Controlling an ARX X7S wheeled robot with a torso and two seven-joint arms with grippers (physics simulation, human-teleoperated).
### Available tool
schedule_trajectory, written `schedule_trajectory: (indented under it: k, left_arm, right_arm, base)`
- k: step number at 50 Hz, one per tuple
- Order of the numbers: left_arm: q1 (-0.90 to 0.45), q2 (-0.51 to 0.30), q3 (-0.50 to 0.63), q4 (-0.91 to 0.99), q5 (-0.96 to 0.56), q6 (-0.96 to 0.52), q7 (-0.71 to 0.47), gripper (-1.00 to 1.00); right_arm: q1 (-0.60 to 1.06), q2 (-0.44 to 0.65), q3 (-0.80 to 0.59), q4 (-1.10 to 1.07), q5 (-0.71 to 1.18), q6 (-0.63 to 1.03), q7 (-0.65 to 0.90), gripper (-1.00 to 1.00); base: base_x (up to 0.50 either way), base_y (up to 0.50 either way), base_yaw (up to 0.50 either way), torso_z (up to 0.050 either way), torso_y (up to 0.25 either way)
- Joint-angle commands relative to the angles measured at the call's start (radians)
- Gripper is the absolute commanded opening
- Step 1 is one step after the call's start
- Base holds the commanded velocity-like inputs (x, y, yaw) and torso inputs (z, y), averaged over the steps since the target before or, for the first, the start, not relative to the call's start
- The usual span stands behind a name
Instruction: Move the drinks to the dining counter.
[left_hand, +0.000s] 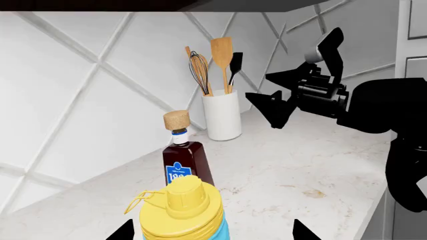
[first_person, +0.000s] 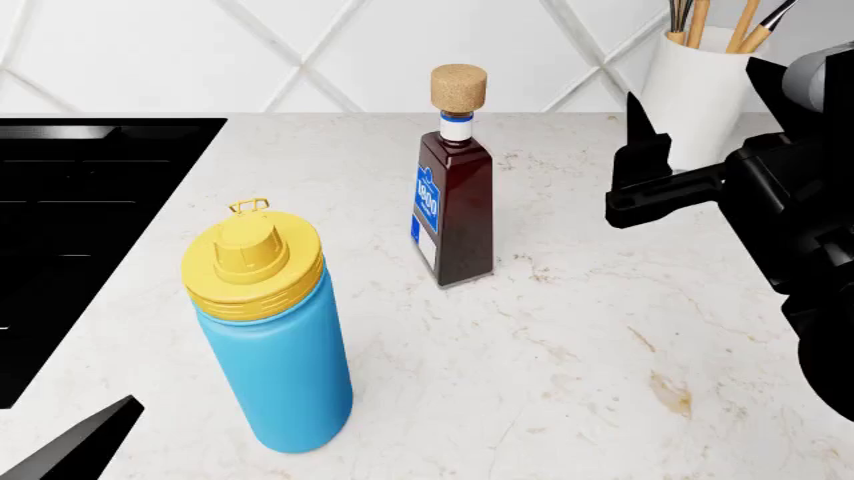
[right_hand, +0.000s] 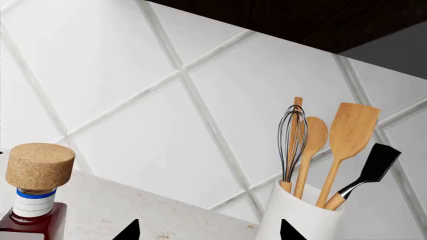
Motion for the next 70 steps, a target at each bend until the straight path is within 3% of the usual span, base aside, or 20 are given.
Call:
schedule_trajectory:
  k: [1, 12, 29, 49, 70]
  left_arm:
    - [0.038, -0.001, -0.067, 0.002, -0.037, -0.009, -0.018, 1.0]
    - [0.097, -0.013, -0.176, -0.009, -0.105, -0.025, -0.059, 1.0]
    - [0.087, 0.047, -0.123, -0.031, 0.029, -0.098, -0.038, 1.0]
    - [-0.052, 0.148, 0.08, -0.03, 0.264, -0.135, 0.08, 1.0]
    - [-0.08, 0.201, 0.169, -0.019, 0.451, -0.135, 0.243, 1.0]
  right_arm:
    - [-0.006, 0.003, -0.009, 0.005, 0.004, -0.012, 0.005, 1.0]
    - [-0.009, 0.006, -0.017, 0.009, 0.011, -0.021, 0.008, 1.0]
    - [-0.007, 0.015, -0.018, 0.011, 0.026, -0.021, 0.018, 1.0]
    - [-0.043, 0.033, -0.021, 0.015, 0.026, -0.053, 0.019, 1.0]
    - [-0.044, 0.042, -0.04, 0.026, 0.031, -0.067, 0.023, 1.0]
  base:
    - [0.0, 0.0, 0.0, 0.0, 0.0]
    - [0.0, 0.0, 0.0, 0.0, 0.0]
    - [0.0, 0.0, 0.0, 0.0, 0.0]
    - [0.0, 0.0, 0.0, 0.0, 0.0]
    - [0.0, 0.0, 0.0, 0.0, 0.0]
